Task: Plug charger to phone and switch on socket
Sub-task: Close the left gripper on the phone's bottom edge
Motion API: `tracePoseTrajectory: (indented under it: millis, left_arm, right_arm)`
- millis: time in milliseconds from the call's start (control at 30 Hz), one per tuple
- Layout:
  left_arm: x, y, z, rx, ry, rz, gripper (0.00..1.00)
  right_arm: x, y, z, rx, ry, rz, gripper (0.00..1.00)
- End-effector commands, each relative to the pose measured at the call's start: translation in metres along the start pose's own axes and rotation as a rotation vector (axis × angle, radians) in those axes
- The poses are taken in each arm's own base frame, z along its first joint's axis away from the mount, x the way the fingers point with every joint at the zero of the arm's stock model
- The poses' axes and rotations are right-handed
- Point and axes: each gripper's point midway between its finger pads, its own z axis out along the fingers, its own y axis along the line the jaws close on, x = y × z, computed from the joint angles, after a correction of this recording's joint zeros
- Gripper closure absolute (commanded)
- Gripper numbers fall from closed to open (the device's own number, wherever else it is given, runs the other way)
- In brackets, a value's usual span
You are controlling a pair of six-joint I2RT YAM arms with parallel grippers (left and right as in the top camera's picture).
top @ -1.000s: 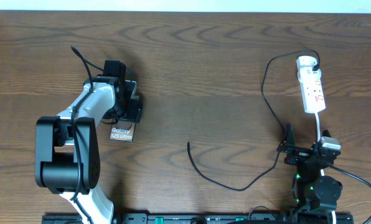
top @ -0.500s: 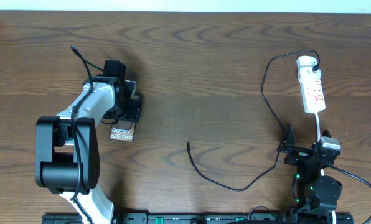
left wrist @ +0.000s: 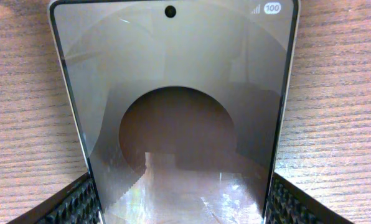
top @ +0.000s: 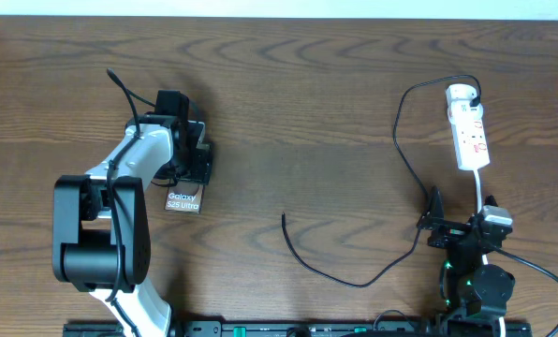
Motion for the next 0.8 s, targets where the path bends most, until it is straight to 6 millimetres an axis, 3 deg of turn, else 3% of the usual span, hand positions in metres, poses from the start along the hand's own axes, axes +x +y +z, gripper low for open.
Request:
tracePoseTrajectory:
  millis: [0, 167, 367, 500, 533, 767]
  left_arm:
    - [0.0115, -0.01, 0.0077, 0.05, 0.036, -0.002, 0.35]
    - [0.0114, -0.01, 0.0077, 0.05, 0.036, -0.002, 0.42]
    - [0.0114, -0.01, 0.0077, 0.05, 0.036, -0.002, 0.7]
    - [0.0108, -0.0099, 0.0078, 0.05, 0.033, -0.002, 0.82]
    - [0.0107, -0.0099, 0.0078, 0.05, 0.033, -0.002, 0.91]
    - [0.0106, -0.0099, 0.0078, 0.05, 0.033, -0.002, 0.92]
  right_arm:
    - [0.0004, 0.0007, -0.0003, -0.005, 0.0, -0.011, 0.01]
    - [0.0002, 0.0007, -0.0003, -0.005, 0.0, -0.01, 0.01]
    - [0.0002, 0.0007, -0.0003, -0.005, 0.0, -0.01, 0.01]
    - [0.0002, 0.0007, -0.0003, -0.005, 0.0, -0.01, 0.01]
    - [0.0002, 0.0007, -0.0003, -0.005, 0.0, -0.01, 0.01]
    - [0.0003, 0.0007, -0.0003, -0.005, 0.0, -0.01, 0.01]
